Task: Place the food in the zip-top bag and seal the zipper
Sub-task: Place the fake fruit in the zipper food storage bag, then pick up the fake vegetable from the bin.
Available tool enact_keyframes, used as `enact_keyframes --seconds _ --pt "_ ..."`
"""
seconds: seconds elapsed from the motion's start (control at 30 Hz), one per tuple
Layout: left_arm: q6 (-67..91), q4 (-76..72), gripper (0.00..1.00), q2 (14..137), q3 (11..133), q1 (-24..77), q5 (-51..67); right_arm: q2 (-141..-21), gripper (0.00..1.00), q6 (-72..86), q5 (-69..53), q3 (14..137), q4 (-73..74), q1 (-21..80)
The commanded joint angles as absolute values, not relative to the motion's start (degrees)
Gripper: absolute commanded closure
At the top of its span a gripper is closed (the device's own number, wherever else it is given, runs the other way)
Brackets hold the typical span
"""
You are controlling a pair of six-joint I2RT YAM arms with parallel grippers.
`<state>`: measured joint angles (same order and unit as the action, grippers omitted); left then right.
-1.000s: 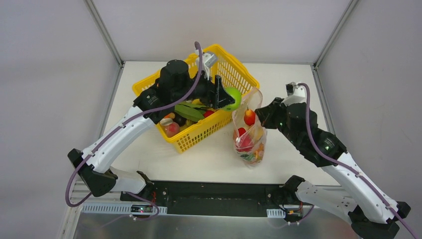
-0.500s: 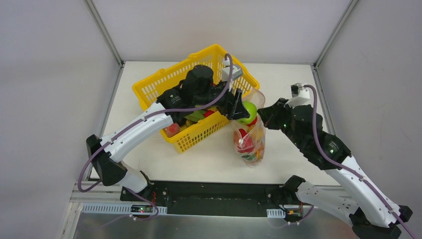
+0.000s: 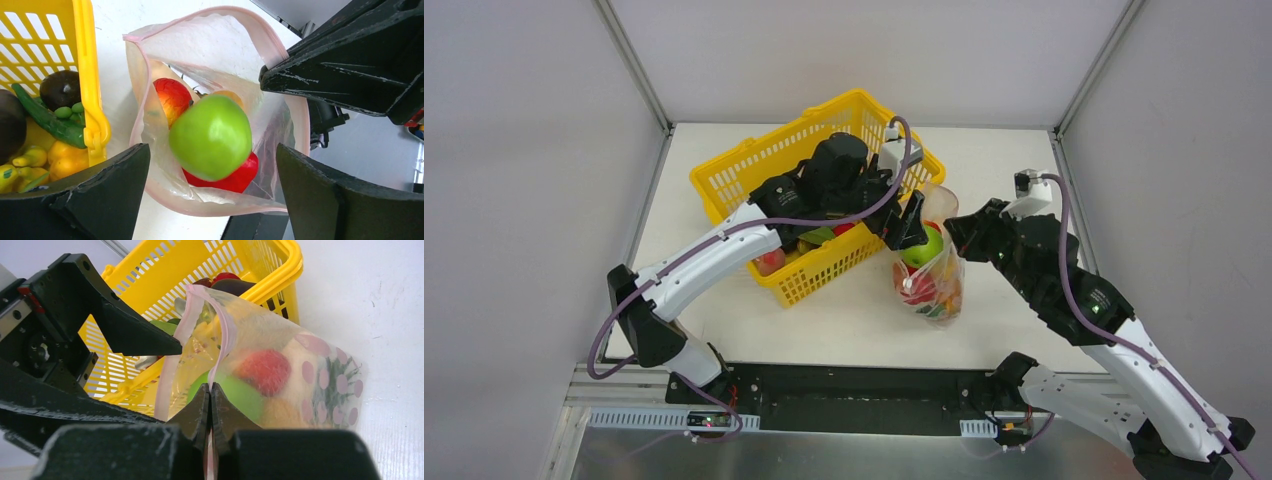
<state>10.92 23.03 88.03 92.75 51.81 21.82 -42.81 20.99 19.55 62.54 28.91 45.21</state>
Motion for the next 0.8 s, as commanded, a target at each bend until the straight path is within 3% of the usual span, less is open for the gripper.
enact_keyframes --seconds 0.0,0.27,0.53,0.77 --pt "9.1 22.4 0.01 84.7 94.6 52.1 22.3 -42.2 1.0 21.5 21.8 62.4 24.3 45.3" --pt "7.9 19.6 0.01 79.5 90.8 52.1 17.7 -38.4 1.0 23.5 30.7 60.0 23.3 45.3" --pt "7.5 24.8 0.01 78.1 89.9 50.6 -3.3 -36.4 1.0 23.9 33.0 58.9 23.8 45.3" --pt "8.2 27.9 0.01 80.9 92.3 44.0 1.1 -35.8 1.0 24.8 33.4 57.3 24.0 45.3"
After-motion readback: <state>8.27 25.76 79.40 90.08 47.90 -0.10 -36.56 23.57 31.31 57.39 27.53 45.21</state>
